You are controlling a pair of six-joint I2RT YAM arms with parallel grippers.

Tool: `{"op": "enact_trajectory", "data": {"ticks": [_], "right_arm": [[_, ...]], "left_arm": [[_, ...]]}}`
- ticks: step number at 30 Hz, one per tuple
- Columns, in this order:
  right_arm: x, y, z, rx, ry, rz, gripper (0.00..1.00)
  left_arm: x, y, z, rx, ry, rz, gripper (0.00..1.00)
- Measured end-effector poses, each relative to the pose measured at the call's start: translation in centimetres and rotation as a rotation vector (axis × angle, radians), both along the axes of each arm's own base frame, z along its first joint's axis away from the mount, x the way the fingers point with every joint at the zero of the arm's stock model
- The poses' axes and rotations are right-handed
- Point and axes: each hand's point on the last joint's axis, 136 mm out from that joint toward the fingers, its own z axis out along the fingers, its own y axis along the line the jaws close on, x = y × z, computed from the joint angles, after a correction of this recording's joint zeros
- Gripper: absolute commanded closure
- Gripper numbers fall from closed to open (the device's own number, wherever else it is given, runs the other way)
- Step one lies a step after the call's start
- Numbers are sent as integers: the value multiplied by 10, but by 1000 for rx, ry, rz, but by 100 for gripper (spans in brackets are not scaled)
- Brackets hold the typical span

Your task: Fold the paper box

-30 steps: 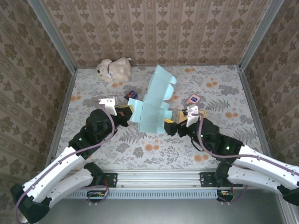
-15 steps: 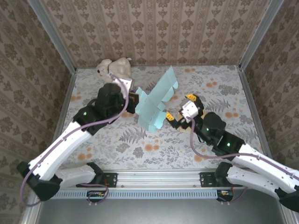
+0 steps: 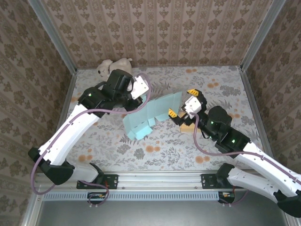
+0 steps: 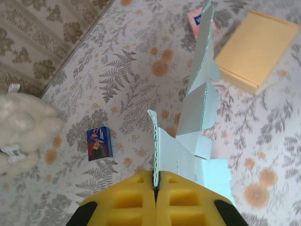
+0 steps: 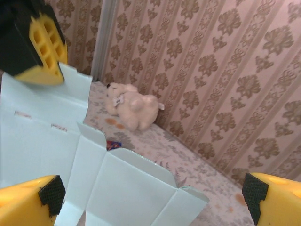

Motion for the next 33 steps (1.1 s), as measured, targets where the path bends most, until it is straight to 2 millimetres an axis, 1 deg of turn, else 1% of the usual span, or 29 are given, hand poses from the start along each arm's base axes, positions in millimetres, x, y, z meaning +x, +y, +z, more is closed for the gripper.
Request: {"op": "enact_trajectory", "data": {"ticks": [3,5,6,7,9,12,16,17,20,24,25,27,28,30,32,33], "right_arm": [[-8,0,-5,33,21,29,0],[-14,-1,-3,69,27,46,0],[-17,-3,-1,91,26,52,0],[-20,-4,0,110,24,57,0],[-25,-6,0,143,21,70,0],[-27,-6,-8,160,35,77,0],[-24,-2,-17,155,64,77,0],[-23,-1,-18,154,70,79,0],[-21,2,-21,152,82,83,0],[-17,8,-31,132,106,85,0],[-15,9,-33,126,112,85,0],[-13,11,-38,116,123,83,0],[-13,12,-39,113,127,83,0],[-12,12,-41,110,130,82,0],[-10,13,-42,108,132,82,0],[-9,14,-44,105,135,82,0]], "left_arm": [[-17,11,16,-14,4,-100,100],[-26,23,28,-31,0,-138,100],[-29,27,30,-32,0,-151,100],[-32,29,29,-27,8,-167,100],[-35,29,19,-1,47,-195,100],[-29,21,-10,53,138,-233,100],[-10,1,-63,121,316,-274,100],[-6,-2,-74,133,349,-277,100],[13,-8,-105,168,425,-266,100],[45,-7,-139,208,469,-215,100],[55,-6,-147,216,469,-198,95],[72,-4,-159,225,456,-168,89],[82,-3,-162,220,439,-147,83],[99,-1,-163,198,392,-111,73],[115,4,-160,160,339,-63,64],[121,9,-158,135,315,-33,25]]}}
